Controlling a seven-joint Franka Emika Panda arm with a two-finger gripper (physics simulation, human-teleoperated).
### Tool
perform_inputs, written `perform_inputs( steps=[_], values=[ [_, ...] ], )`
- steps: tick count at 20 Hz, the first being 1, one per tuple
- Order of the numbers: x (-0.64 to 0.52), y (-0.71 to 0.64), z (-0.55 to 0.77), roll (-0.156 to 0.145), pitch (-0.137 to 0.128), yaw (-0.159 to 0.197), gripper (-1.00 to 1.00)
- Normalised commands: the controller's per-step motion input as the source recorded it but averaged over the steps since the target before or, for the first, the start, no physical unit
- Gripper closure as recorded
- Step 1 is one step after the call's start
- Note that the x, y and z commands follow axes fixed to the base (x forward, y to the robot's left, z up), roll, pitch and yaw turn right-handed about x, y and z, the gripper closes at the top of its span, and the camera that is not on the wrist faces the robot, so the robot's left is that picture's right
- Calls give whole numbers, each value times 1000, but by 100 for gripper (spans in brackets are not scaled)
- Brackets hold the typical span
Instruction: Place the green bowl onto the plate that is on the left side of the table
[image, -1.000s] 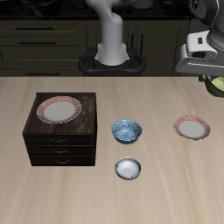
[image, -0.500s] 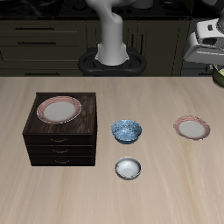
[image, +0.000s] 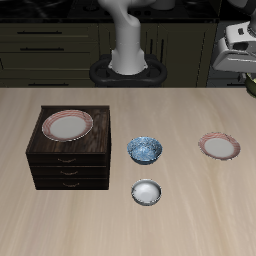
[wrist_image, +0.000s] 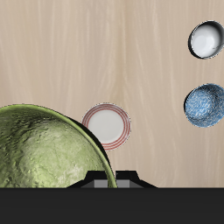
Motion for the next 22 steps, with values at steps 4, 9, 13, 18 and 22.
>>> perform_inputs(
  steps=[4, 9, 13, 18, 22],
  values=[
    [-159, 25, -104, 40, -53, 31, 100],
    [44, -61, -122, -4, -15, -11, 100],
    [112, 90, -516, 14, 35, 28, 100],
    [42, -3, -342, -10, 30, 2, 100],
    [-43, -60, -279, -18, -26, 46, 100]
  ],
)
